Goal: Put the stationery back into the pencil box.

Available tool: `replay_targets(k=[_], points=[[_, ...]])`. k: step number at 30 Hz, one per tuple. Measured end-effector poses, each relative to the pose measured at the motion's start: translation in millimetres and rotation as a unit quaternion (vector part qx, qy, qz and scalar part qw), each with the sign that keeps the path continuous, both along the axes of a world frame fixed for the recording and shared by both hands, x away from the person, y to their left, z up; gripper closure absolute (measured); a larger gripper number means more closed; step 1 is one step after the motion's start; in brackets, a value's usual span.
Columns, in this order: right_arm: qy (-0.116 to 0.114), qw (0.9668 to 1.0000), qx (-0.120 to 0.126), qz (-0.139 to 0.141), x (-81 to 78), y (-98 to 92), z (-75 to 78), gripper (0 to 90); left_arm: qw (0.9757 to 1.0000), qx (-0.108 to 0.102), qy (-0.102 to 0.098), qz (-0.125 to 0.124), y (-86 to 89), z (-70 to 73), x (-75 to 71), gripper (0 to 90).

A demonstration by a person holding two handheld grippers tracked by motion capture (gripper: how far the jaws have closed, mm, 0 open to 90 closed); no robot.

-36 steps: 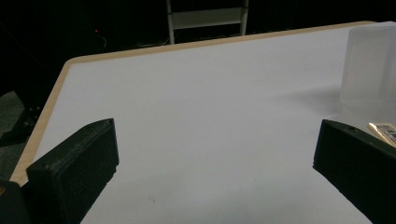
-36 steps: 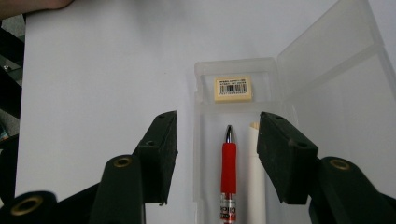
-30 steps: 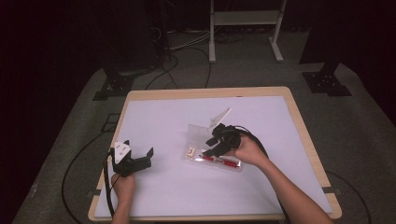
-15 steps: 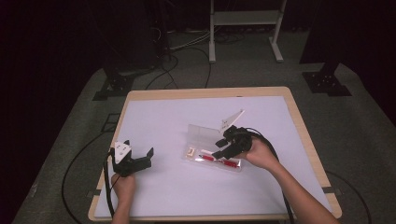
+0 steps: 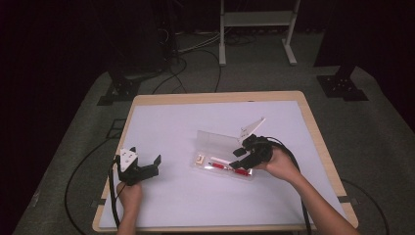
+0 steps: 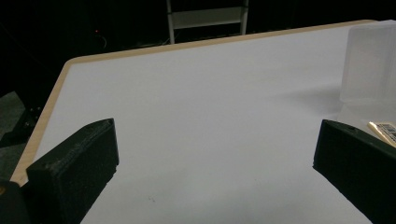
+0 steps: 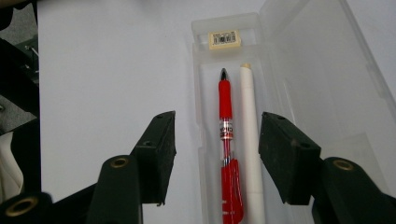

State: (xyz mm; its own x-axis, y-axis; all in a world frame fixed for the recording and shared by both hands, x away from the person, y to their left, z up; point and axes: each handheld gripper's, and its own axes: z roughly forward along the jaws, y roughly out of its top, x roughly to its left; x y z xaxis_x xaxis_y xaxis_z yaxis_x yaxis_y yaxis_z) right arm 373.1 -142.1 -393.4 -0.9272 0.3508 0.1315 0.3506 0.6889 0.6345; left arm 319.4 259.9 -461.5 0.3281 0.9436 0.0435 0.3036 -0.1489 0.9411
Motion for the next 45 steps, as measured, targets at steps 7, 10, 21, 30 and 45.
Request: replay_targets(k=[7, 10, 21, 30, 45], points=[[0.002, 0.9999, 0.003, -0.011, -3.2, -13.0, -2.4, 44.5, 1.0000, 0.001, 0.000, 0.000, -0.2, -0.1, 0.0, 0.0], [0.003, 0.9998, 0.006, -0.017, -4.2, -17.9, -2.9, 43.8, 1.0000, 0.003, 0.000, -0.001, -0.4, -0.1, 0.0, 0.0], [0.007, 0.9996, 0.008, -0.028, -10.1, -31.1, -6.1, 43.1, 1.0000, 0.002, 0.000, 0.000, -0.5, -0.1, 0.0, 0.0], [0.003, 0.9994, 0.010, -0.034, -13.7, -42.3, -7.6, 42.7, 1.0000, 0.004, 0.001, 0.000, -0.5, 0.1, -0.1, 0.0], [0.001, 0.9989, 0.015, -0.045, -18.7, -57.6, -11.3, 42.5, 1.0000, 0.004, 0.002, 0.000, -0.7, 0.1, -0.2, 0.0]])
